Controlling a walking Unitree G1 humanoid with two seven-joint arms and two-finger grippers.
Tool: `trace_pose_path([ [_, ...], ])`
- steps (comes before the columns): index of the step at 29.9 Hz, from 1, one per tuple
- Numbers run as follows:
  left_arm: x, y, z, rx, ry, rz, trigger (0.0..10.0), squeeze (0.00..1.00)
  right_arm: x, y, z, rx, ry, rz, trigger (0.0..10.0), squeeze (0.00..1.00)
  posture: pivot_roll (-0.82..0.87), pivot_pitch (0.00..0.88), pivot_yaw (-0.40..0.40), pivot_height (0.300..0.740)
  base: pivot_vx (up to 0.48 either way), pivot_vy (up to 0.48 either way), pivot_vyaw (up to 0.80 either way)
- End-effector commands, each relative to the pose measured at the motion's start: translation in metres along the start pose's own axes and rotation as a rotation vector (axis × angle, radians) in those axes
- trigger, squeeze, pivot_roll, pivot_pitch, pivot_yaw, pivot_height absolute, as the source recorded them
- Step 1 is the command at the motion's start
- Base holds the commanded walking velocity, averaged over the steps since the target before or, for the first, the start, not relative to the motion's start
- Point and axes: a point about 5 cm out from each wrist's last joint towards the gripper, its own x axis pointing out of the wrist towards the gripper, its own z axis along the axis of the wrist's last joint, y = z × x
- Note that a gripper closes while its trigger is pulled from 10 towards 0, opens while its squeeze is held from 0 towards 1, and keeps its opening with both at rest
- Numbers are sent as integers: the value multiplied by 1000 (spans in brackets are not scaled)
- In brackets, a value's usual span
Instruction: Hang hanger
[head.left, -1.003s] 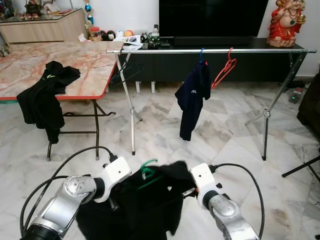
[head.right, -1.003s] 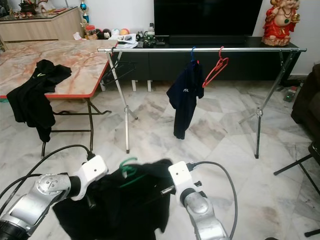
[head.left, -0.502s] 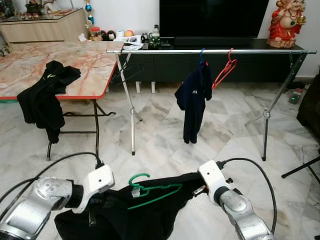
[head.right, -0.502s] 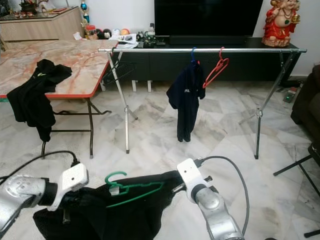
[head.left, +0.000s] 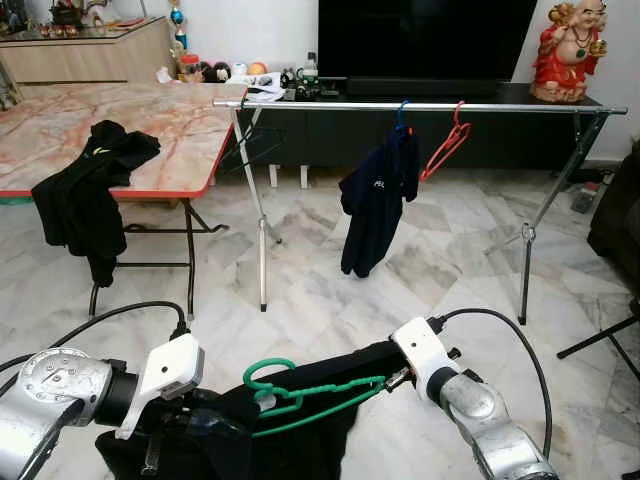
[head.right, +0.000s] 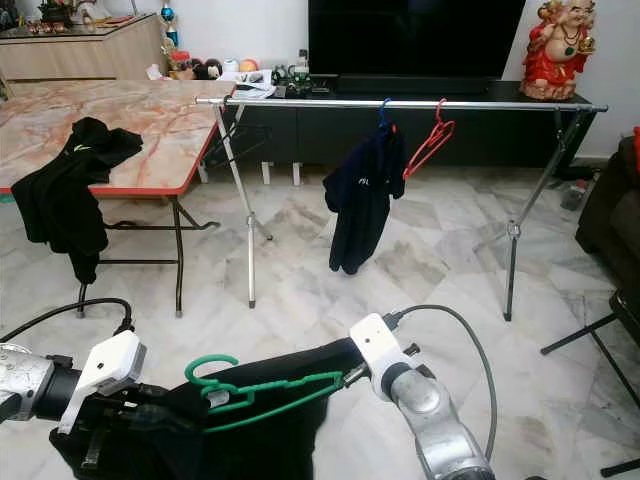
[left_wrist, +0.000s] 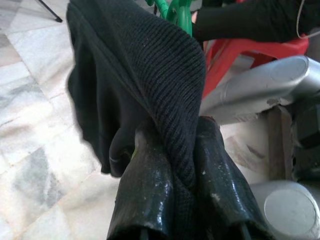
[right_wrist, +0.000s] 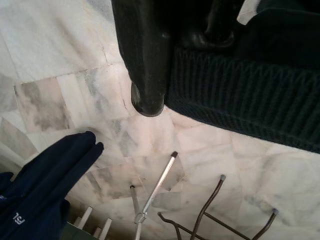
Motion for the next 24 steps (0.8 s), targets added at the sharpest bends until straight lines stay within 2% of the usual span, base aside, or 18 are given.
trace_pose_path([
  [1,-14,-1,0,36,80,-18,10000,0,-15,-38,-23,0,110,-139,0,0,47,0,-4,740,0,0,0],
  [3,-15,8,-5,22,114,59,10000,0,-15,-39,-22,0,103,-133,0,0,48,0,-3,740,0,0,0],
  [4,-14,18,-11,34,158,154,10000,0,-15,-40,-22,6,98,-134,0,0,49,0,-3,740,0,0,0],
  [6,-14,22,-13,50,172,193,10000,0,-15,-40,-22,10,97,-137,0,0,49,0,-3,740,0,0,0],
  [9,-11,44,-20,33,145,417,10000,0,-17,-46,-27,29,116,-185,0,0,44,0,-2,740,0,0,0],
  [11,-11,46,-20,38,144,448,10000,0,-17,-46,-29,38,120,-198,0,0,44,0,-1,740,0,0,0],
  [13,-8,41,-17,15,86,398,10000,0,-18,-48,-31,61,122,-213,0,0,46,0,-3,740,0,0,0],
  [14,-6,35,-15,1,48,348,10000,0,-18,-48,-32,72,121,-215,0,0,47,0,-4,740,0,0,0],
  [15,-4,24,-13,-29,-4,249,10000,0,-19,-50,-34,81,119,-216,0,0,46,0,-4,740,0,0,0],
  [19,-10,4,-18,-39,27,62,10000,0,-24,-59,-40,67,119,-221,0,0,48,0,-8,740,0,0,0],
  [20,-10,4,-18,-39,27,62,10000,0,-24,-59,-40,67,119,-221,0,0,48,0,-8,740,0,0,0],
  [22,-13,0,-22,-37,80,-8,10000,0,-27,-65,-41,36,108,-213,0,0,48,0,-9,740,0,0,0],
  [24,-14,1,-20,-34,71,-12,10000,0,-28,-69,-41,20,102,-209,0,0,48,0,-11,740,0,0,0],
])
